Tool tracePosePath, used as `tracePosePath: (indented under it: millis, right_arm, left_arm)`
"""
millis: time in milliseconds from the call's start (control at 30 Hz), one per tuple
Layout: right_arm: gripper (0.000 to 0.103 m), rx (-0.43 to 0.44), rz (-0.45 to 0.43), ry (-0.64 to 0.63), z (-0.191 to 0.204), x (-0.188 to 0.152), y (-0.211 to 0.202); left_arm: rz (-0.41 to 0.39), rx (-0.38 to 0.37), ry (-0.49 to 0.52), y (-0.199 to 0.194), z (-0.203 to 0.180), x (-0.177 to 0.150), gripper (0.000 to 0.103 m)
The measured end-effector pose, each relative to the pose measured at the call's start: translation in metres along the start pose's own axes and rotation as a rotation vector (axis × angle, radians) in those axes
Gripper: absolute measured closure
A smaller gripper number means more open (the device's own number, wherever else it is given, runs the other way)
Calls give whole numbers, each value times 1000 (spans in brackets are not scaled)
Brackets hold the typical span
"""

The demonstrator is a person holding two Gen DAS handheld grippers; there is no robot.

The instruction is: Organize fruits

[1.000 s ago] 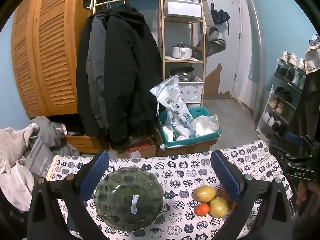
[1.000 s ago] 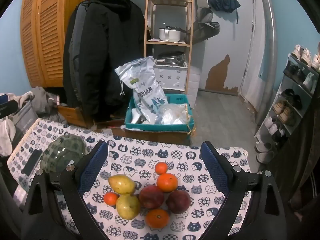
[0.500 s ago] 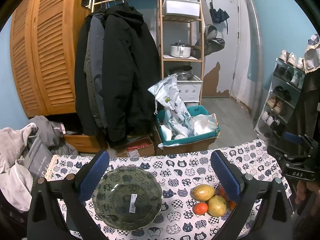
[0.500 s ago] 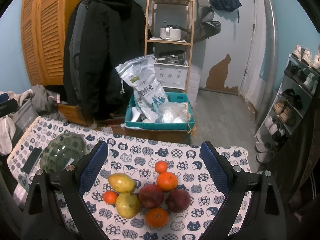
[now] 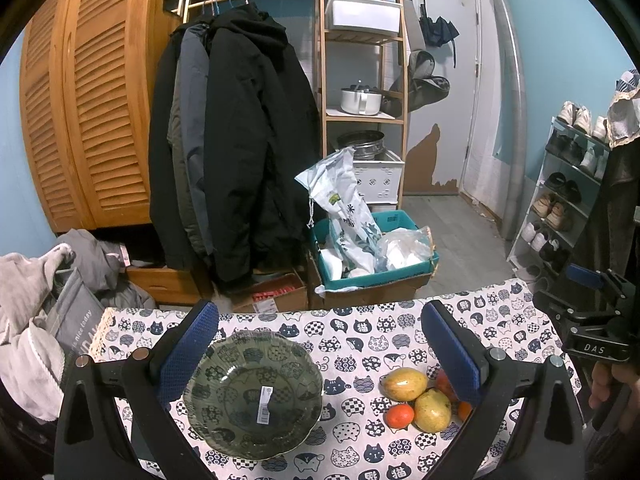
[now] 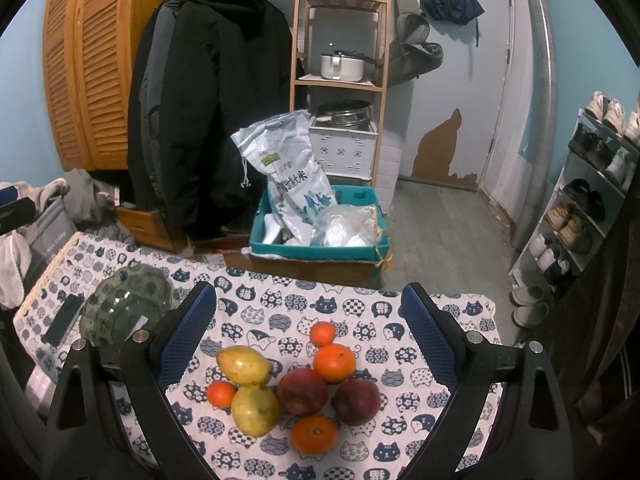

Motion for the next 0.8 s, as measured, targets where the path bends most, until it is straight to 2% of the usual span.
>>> tracePosePath:
  millis: [800]
  right_arm:
    - [11, -3, 2, -5, -1, 0, 0]
  left_arm:
    - [1, -3, -1, -1, -2, 0, 1]
Point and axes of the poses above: each gripper's, at about its wrist camera, not at the fingertips, and y roughly the way its jaws point, z to its left, x to its top, the point moved 5 cm from there along y, roughly the way its jaws point, and after that the axes turned 13 degrees about y, right-handed, at the moved point
